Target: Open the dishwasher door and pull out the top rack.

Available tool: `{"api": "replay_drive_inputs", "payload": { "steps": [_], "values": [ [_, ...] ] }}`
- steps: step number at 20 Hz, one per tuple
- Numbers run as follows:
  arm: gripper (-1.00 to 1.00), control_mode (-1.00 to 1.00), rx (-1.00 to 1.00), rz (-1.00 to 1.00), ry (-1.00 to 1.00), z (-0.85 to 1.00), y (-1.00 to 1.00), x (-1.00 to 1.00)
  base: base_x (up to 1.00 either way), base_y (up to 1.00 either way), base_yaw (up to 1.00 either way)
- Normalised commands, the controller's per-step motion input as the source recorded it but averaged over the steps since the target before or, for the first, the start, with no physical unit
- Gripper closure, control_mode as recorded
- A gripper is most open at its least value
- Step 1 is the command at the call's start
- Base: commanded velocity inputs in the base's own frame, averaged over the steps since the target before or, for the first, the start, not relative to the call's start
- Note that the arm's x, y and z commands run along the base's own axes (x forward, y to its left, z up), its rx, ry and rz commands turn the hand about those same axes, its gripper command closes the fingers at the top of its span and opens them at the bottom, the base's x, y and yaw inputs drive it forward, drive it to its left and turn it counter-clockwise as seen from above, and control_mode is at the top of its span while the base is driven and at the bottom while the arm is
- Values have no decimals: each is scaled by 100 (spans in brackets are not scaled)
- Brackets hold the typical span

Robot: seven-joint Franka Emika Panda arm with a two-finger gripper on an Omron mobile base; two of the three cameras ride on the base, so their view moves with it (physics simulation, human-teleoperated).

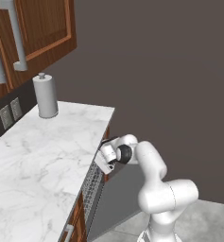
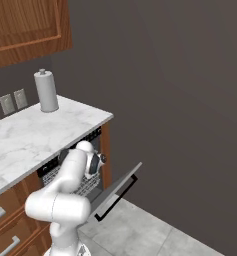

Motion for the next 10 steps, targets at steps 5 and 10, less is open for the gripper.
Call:
{"api": "replay_drive_inputs", "payload": {
  "steps": [5, 10],
  "values": [
    [-100, -100, -28, -15, 1, -45, -15, -14, 0, 0, 0],
    [-100, -100, -25, -14, 3, -58, -60, -30, 0, 0, 0]
  ]
}}
